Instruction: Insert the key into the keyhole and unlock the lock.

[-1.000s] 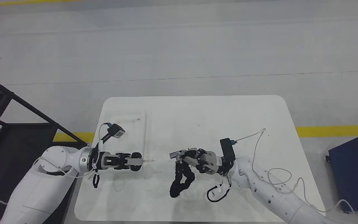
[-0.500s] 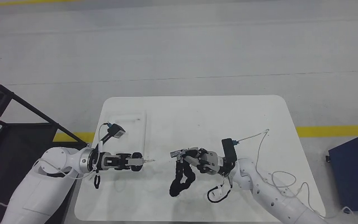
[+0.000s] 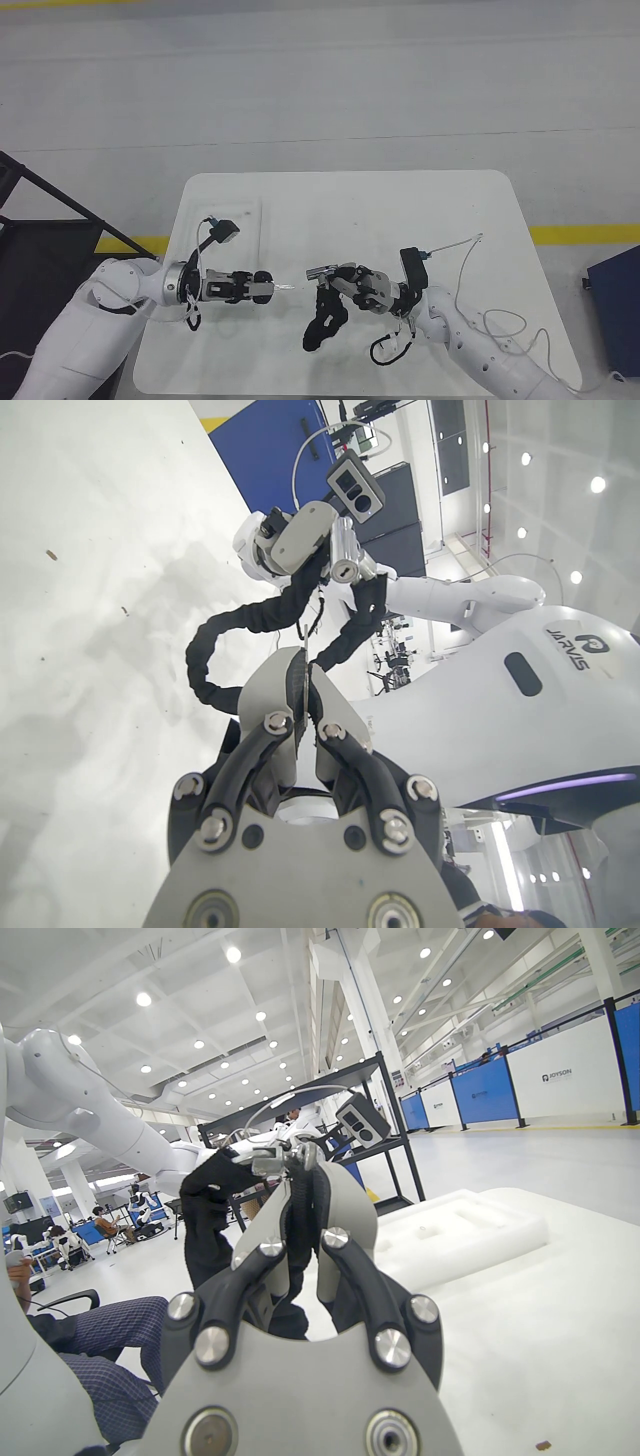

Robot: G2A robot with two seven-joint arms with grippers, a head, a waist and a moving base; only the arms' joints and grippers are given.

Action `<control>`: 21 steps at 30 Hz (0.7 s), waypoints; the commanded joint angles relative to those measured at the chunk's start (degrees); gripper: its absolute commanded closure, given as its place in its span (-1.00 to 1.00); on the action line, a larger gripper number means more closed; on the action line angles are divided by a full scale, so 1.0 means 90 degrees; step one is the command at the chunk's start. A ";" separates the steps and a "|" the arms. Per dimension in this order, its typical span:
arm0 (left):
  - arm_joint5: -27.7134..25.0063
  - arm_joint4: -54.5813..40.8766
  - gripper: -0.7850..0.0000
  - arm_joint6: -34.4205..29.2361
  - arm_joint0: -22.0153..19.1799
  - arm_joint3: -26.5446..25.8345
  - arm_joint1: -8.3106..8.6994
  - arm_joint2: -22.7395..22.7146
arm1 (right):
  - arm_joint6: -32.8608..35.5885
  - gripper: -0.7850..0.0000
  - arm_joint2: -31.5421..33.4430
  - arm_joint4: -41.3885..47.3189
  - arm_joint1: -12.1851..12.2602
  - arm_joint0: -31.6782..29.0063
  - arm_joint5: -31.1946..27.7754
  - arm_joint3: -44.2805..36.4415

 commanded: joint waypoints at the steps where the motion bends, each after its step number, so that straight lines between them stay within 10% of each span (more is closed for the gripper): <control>1: -0.0098 0.0206 1.00 0.0209 0.0075 -0.0145 -0.0008 -0.0027 | 0.0000 1.00 0.0000 0.0000 0.0000 0.0000 0.0000 0.0000; 21: -0.0278 0.0181 1.00 0.0784 0.0306 -0.0561 -0.0085 -0.0240 | 0.0000 1.00 0.0000 0.0000 0.0000 0.0000 0.0000 0.0000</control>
